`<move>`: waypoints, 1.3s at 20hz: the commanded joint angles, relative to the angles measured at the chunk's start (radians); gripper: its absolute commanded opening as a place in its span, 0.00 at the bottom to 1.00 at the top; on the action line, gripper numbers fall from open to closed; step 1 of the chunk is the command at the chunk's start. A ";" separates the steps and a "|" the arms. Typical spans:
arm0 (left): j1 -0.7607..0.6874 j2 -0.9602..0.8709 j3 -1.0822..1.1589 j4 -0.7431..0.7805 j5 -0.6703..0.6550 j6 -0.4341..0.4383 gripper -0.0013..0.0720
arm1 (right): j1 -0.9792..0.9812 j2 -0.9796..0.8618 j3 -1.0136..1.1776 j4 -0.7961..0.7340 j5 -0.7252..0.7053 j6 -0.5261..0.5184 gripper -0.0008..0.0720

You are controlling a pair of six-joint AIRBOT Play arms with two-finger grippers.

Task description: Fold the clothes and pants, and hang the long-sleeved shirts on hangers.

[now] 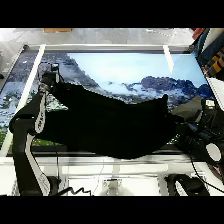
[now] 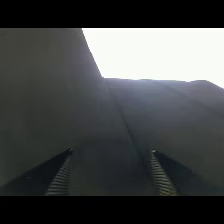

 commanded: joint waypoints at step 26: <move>-0.011 0.024 0.000 0.176 -0.184 0.011 0.70 | -0.001 0.000 0.000 0.010 -0.013 0.000 0.05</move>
